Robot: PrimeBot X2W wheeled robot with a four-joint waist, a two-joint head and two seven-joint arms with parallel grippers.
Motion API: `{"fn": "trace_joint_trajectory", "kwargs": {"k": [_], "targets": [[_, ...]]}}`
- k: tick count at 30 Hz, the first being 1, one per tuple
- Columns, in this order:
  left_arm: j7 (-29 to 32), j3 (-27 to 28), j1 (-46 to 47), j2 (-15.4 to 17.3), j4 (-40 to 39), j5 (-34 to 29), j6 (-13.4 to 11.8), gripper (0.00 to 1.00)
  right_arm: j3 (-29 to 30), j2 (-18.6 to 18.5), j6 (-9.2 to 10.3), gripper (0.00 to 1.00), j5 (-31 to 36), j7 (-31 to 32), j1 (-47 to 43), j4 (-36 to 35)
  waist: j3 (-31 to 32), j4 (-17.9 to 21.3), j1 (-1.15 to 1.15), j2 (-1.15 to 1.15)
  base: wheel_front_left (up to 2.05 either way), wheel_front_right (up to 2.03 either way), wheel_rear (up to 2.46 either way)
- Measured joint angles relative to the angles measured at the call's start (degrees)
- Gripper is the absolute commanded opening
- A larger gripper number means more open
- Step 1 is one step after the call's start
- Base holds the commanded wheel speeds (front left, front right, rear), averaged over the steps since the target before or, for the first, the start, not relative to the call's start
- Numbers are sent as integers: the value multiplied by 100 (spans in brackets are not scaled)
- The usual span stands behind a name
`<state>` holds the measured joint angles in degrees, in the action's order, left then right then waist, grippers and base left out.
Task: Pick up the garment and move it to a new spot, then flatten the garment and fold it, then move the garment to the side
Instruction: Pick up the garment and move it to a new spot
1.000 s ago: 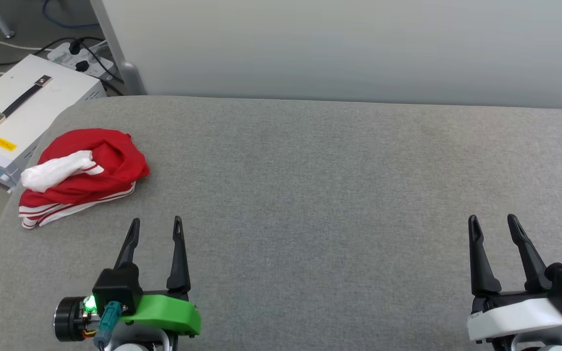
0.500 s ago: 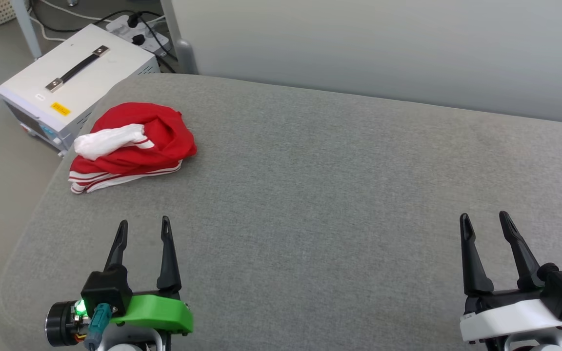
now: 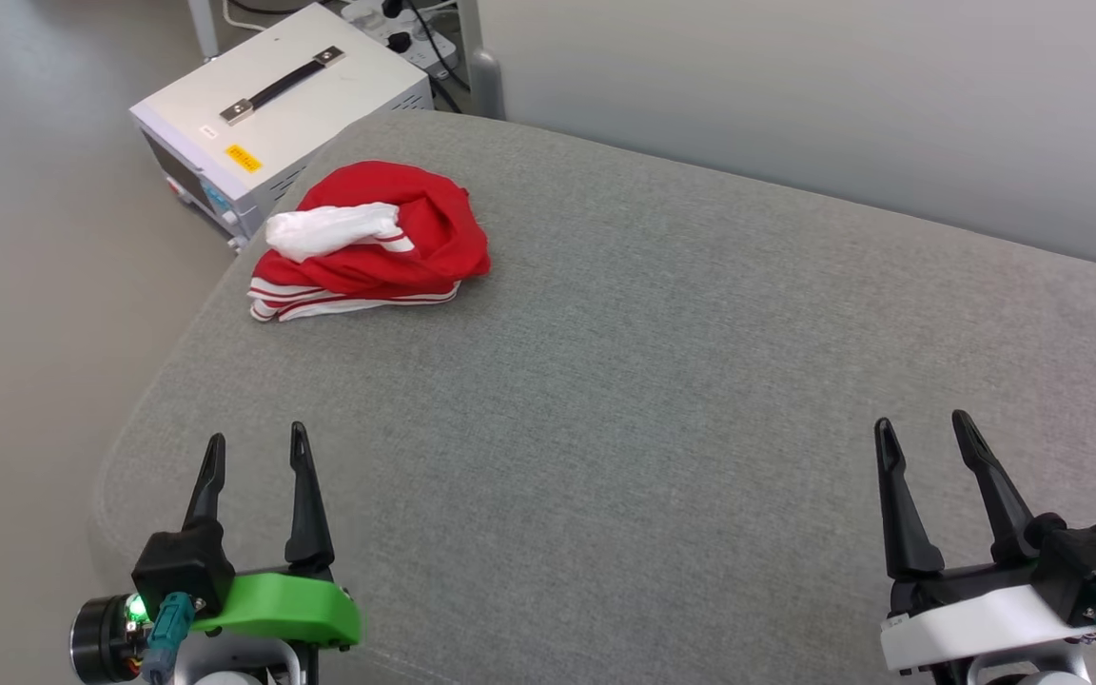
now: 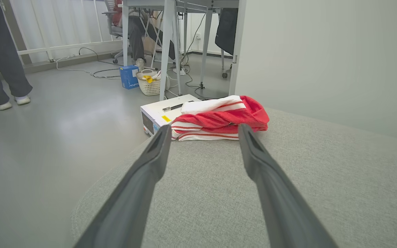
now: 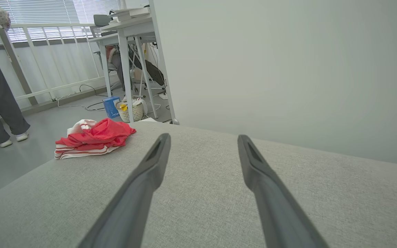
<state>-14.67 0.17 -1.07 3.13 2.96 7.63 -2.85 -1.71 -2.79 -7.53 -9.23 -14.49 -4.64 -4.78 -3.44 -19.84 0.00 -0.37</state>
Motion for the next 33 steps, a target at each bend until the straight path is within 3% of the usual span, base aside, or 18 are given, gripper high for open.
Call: {"fn": "trace_joint_trajectory", "kwargs": {"k": [3, 10, 13, 18, 23, 26, 33], "targets": [[0, 43, -1, 0, 19, 102, -1, 100, -31, 1, 0, 100, 10, -1, 3, 0, -26, -295, 0, 0, 0, 0, 0], [0, 133, 7, 0, 48, 168, 24, 100, -52, 1, 0, 100, 43, -22, 7, 0, -71, -437, 0, 0, 0, 0, 0], [0, 363, 189, -4, 75, 377, 235, 100, -109, 1, 0, 100, 88, -24, 24, -9, -142, -422, 0, 0, 0, 0, 0], [0, 858, 1040, 142, 222, 198, 702, 100, -120, 7, 0, 100, 230, -24, 199, -59, -337, -326, 0, 0, 0, 0, 0], [0, 1125, 2142, 625, 509, 201, 949, 100, -102, 7, 0, 100, 425, -24, 300, -115, -613, -200, 0, 0, 0, 0, 0], [-1, 1137, 2883, 943, 761, 511, 993, 100, -91, 7, 0, 100, 523, -24, 472, -166, -836, -114, 0, 0, 0, 0, 0], [0, 346, 4097, 1735, 1467, 1410, 1018, 100, -76, 4, 0, 100, 688, -24, 814, -296, -1355, 77, 1, 0, 0, 0, 0]]}}
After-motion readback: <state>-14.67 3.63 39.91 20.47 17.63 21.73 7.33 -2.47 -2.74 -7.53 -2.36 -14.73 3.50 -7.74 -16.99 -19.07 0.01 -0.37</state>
